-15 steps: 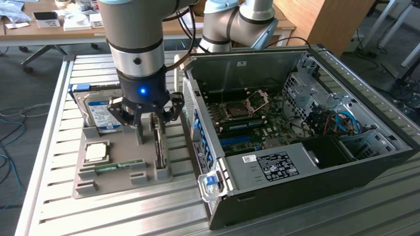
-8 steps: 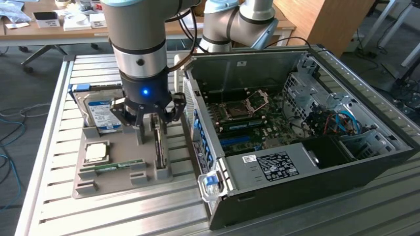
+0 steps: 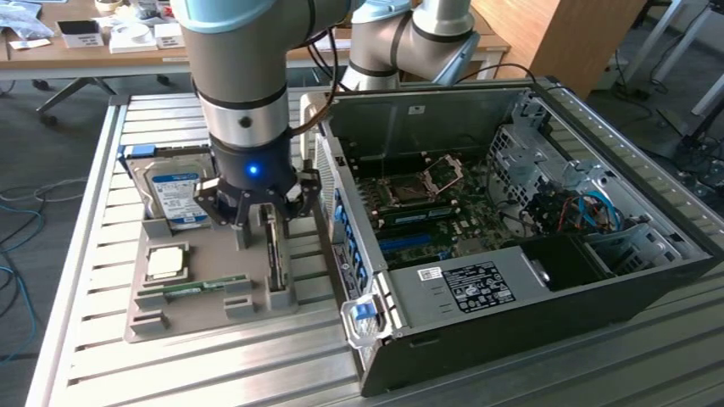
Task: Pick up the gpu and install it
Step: 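Pick up the gpu and move the gpu toward the slot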
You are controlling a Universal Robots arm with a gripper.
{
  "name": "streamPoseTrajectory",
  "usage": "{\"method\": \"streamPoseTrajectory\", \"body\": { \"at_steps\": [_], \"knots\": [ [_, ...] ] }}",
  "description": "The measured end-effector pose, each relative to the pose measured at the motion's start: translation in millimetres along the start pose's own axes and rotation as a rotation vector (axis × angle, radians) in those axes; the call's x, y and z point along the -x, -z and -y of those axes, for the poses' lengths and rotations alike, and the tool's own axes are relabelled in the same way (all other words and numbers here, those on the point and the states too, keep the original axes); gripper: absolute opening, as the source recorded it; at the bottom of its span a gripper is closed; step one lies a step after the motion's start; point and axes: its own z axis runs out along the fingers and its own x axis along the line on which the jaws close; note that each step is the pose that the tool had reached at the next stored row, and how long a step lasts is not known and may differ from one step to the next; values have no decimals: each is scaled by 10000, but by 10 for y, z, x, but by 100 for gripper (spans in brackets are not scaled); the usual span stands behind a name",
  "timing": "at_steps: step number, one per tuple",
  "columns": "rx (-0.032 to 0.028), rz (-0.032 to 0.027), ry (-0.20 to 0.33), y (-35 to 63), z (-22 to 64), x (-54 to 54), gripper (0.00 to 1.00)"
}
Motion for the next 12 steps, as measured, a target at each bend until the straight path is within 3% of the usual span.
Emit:
{"method": "streamPoseTrajectory", "body": {
  "at_steps": [12],
  "knots": [
    [1, 1, 0, -205, 9, 0, 53]
  ]
}}
